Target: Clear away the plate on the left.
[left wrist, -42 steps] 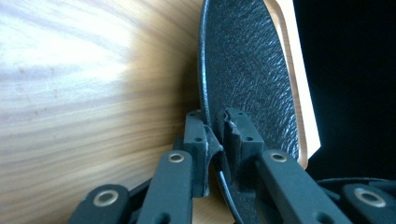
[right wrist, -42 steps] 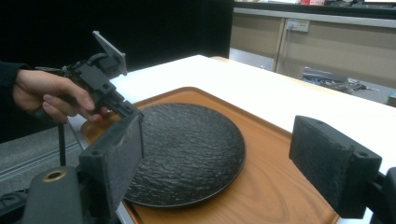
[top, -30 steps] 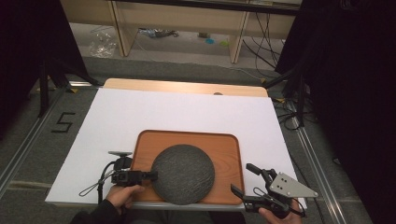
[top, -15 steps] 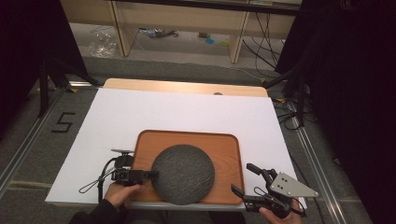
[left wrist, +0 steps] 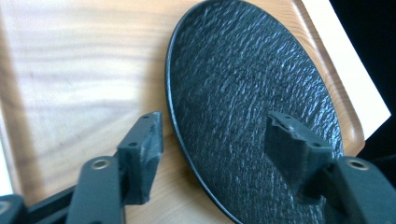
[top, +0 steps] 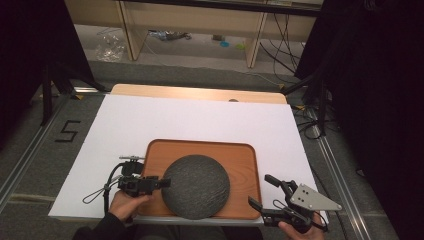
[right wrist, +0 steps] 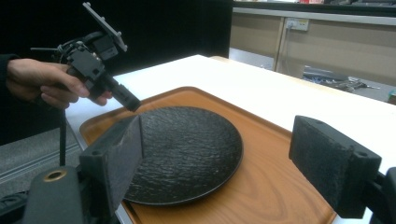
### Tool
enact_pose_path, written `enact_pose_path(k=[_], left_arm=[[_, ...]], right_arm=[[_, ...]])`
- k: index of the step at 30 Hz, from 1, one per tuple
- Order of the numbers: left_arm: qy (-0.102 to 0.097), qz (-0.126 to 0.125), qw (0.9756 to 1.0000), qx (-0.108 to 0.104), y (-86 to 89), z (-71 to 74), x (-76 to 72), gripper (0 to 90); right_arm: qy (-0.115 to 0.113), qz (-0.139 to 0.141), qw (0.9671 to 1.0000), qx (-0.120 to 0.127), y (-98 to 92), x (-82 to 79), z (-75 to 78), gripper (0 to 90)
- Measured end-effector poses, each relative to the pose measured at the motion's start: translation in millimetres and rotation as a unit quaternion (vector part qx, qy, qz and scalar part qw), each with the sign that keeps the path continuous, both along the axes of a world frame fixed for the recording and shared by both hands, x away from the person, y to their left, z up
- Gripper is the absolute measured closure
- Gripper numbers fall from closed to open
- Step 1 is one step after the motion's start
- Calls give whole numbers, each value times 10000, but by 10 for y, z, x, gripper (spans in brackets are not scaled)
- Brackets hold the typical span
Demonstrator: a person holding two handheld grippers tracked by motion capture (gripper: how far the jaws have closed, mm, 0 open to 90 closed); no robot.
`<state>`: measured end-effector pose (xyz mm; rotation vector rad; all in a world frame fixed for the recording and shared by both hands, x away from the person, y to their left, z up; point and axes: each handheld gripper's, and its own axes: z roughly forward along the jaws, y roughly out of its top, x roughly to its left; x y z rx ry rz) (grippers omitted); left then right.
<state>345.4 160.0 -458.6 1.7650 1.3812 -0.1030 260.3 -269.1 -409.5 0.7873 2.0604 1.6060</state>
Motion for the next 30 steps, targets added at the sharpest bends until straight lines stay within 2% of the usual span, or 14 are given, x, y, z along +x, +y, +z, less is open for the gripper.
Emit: enact_pose_path(k=[1, 2, 3, 5, 12, 14, 15, 16, 17, 18, 23, 27, 29, 30], left_arm=[[-102, -11, 9999, -22, 3, 29, -1, 329], [-200, -6, 9998, -3, 1, 45, -5, 318], [-200, -6, 9998, -3, 1, 45, -5, 309], [-346, -6, 9994, 82, -9, 79, -19, 288], [-691, -132, 9975, -86, -13, 154, -51, 220], [-829, -137, 9964, -138, -6, 185, -63, 203], [-945, -122, 9953, -151, -2, 203, -75, 199], [-1029, -122, 9945, -124, -4, 210, -82, 194], [-1029, -122, 9945, -124, -4, 210, -82, 187], [-1145, -119, 9933, -127, -11, 223, -94, 186], [-1322, -91, 9910, -188, -5, 258, -117, 185], [-1478, -87, 9889, -125, 23, 296, -151, 185], [-1663, -106, 9859, -169, 49, 328, -174, 185], [-1663, -106, 9859, -169, 49, 328, -174, 185]], right_arm=[[-7, -14, 10000, 17, 6, -6, 0, 190], [-175, -72, 9998, 85, 16, 6, -11, 190], [-175, -72, 9998, 85, 16, 6, -11, 190], [-60, -63, 9999, 76, 15, -4, -9, 190], [31, 129, 9999, -65, 2, 2, 4, 191], [-7, 141, 9999, -65, 7, 8, 3, 191], [70, 93, 9999, -68, 5, -6, 5, 192], [-63, 61, 9999, -89, 1, 7, 3, 191], [76, 97, 9999, -67, 4, -5, 4, 192], [-9, 137, 9999, -67, 3, 9, 2, 192], [-63, 71, 10000, -16, 8, 9, -5, 192], [6, 92, 10000, -18, 16, -4, 1, 192], [-85, 48, 9999, -97, 16, -6, 13, 192], [-85, 48, 9999, -97, 16, -6, 13, 192]])
